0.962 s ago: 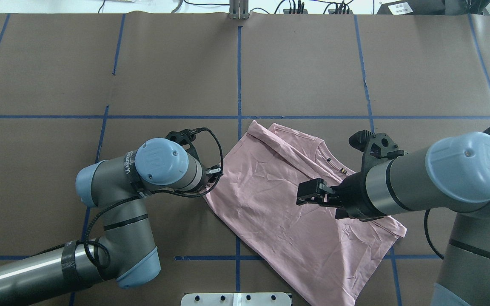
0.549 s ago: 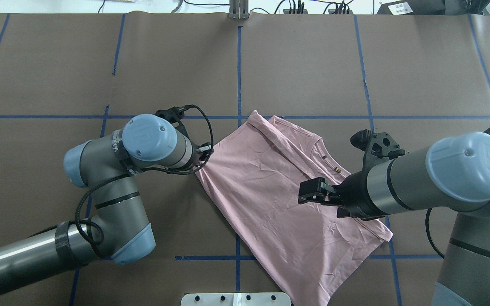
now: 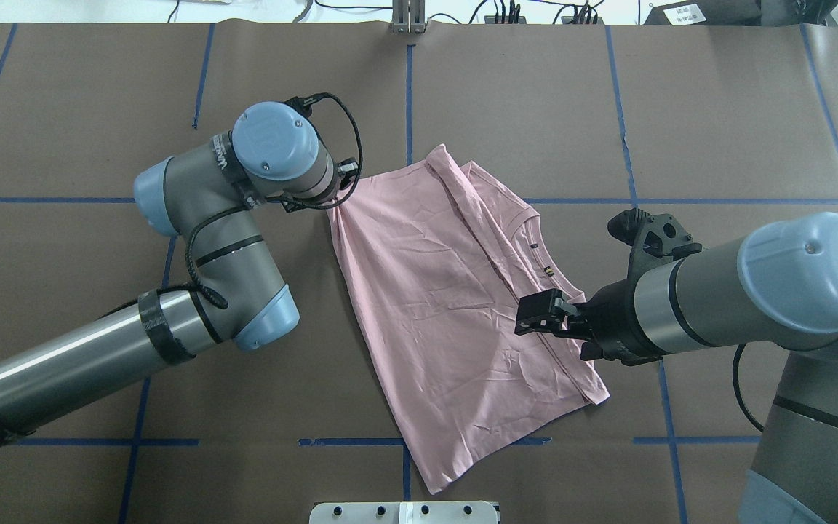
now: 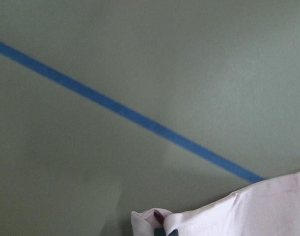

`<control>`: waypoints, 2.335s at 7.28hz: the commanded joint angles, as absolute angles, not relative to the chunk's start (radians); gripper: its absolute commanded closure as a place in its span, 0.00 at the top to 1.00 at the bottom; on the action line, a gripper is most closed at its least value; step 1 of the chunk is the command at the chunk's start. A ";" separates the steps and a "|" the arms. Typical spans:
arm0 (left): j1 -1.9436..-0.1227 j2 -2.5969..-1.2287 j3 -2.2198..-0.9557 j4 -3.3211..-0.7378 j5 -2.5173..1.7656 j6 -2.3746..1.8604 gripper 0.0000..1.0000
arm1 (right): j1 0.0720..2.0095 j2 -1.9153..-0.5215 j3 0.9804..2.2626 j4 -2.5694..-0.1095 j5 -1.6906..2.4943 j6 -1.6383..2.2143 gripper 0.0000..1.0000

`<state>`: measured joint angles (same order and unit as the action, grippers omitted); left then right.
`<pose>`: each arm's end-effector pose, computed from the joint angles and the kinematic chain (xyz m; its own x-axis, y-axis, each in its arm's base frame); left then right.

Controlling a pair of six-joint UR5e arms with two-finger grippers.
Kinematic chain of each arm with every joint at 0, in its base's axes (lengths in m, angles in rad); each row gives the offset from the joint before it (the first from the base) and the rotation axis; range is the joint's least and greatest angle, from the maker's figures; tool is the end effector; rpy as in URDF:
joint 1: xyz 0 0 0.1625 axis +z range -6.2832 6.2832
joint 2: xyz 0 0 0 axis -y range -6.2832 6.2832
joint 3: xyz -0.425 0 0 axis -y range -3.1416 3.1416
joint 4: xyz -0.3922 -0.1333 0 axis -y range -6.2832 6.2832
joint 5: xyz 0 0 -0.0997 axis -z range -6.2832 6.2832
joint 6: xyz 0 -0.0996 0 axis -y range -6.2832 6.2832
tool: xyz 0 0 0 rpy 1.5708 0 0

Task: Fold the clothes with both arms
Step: 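Pull the shirt back square with both grippers, away from the robot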

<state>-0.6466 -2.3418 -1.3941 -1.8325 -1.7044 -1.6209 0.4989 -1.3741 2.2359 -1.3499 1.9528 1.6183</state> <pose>0.5351 -0.5543 0.2371 0.4966 -0.4371 -0.7499 0.5424 0.8308 -0.1250 -0.3639 -0.3078 0.2369 0.4040 0.2703 0.8739 -0.1742 0.9606 -0.2166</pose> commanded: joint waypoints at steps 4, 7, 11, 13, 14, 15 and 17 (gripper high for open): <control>-0.719 -2.496 -1.005 -2.190 -1.597 -1.525 0.00 | 0.505 -1.373 2.232 -1.350 1.908 1.618 1.00; -0.735 -2.497 -1.000 -2.209 -1.553 -1.490 0.99 | 0.497 -1.367 2.204 -1.350 1.846 1.611 1.00; -0.712 -2.250 -1.486 -1.980 -1.741 -1.557 1.00 | 0.511 -1.298 2.108 -1.365 1.789 1.550 1.00; -0.597 -2.113 -1.809 -1.747 -1.776 -1.703 1.00 | 0.508 -1.290 2.098 -1.365 1.796 1.496 1.00; -0.534 -2.094 -1.847 -1.706 -1.769 -1.786 1.00 | 0.506 -1.287 2.098 -1.365 1.798 1.491 1.00; -0.450 -2.071 -1.847 -1.698 -1.766 -1.874 1.00 | 0.505 -1.282 2.097 -1.365 1.801 1.491 1.00; -0.314 -2.074 -1.829 -1.643 -1.721 -1.975 1.00 | 0.502 -1.281 2.097 -1.365 1.801 1.491 1.00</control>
<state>-0.3963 -2.0766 -1.8366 -1.6699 -1.7424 -1.9091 0.5028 -1.2821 2.0967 -1.3653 1.8003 1.4918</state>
